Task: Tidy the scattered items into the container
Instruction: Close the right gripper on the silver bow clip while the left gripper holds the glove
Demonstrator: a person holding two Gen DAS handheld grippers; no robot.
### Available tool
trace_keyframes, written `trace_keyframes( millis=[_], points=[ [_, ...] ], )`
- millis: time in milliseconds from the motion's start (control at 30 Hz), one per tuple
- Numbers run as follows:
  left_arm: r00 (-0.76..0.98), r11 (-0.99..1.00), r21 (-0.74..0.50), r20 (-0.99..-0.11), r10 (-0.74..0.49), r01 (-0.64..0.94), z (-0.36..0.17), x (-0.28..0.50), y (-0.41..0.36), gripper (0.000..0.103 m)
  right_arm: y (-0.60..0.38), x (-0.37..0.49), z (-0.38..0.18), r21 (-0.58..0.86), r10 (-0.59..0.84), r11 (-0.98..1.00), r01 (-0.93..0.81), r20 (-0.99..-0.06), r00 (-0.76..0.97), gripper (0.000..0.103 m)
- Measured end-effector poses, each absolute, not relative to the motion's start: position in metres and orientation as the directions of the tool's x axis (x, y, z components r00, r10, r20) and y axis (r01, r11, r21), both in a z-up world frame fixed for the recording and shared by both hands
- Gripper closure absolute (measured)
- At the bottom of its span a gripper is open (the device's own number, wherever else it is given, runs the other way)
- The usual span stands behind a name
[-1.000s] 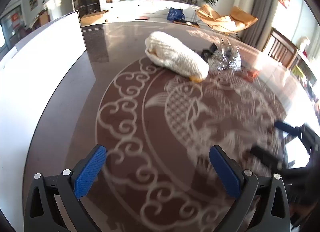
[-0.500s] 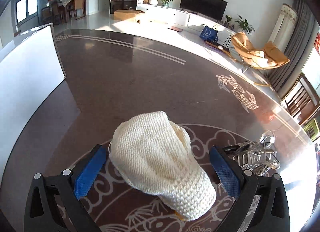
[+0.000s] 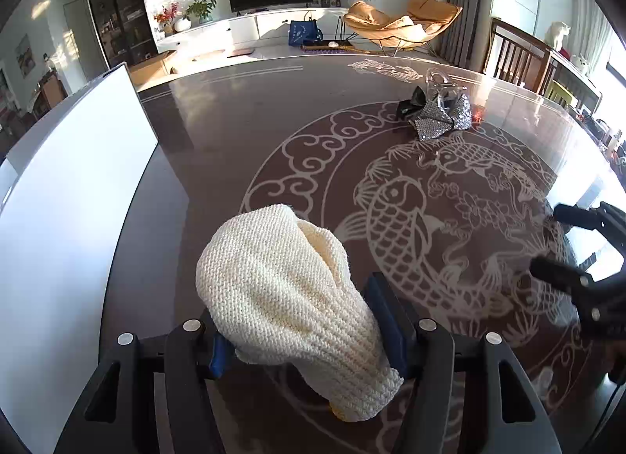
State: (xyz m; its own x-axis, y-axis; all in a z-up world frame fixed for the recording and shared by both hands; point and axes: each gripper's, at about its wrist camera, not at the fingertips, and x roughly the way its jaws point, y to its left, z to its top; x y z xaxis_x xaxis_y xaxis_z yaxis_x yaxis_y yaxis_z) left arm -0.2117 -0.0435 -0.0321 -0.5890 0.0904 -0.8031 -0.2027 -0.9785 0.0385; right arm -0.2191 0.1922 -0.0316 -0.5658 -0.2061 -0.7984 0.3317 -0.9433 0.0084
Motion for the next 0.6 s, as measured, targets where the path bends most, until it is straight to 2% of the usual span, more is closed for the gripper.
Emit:
trace_keyframes(
  millis=[133,333,600],
  points=[
    [-0.6,-0.984,-0.005,-0.792,0.112,-0.177,-0.031,-0.201,-0.057,0.042,0.176,-0.266,-0.033,-0.005,-0.212,-0.933,0.36,-0.8,-0.561,0.016],
    [-0.598,-0.986,-0.003,-0.794,0.105,-0.169,-0.033,-0.209,-0.058,0.042,0.158,-0.344,-0.034,-0.008,-0.186,-0.947,0.32,-0.8,-0.57,0.016],
    [-0.597,-0.984,0.006,-0.795,0.104,-0.179,-0.033,-0.215,-0.051,0.04,0.15,-0.385,-0.034,-0.008,-0.181,-0.95,0.312,-0.8,-0.572,0.016]
  ],
)
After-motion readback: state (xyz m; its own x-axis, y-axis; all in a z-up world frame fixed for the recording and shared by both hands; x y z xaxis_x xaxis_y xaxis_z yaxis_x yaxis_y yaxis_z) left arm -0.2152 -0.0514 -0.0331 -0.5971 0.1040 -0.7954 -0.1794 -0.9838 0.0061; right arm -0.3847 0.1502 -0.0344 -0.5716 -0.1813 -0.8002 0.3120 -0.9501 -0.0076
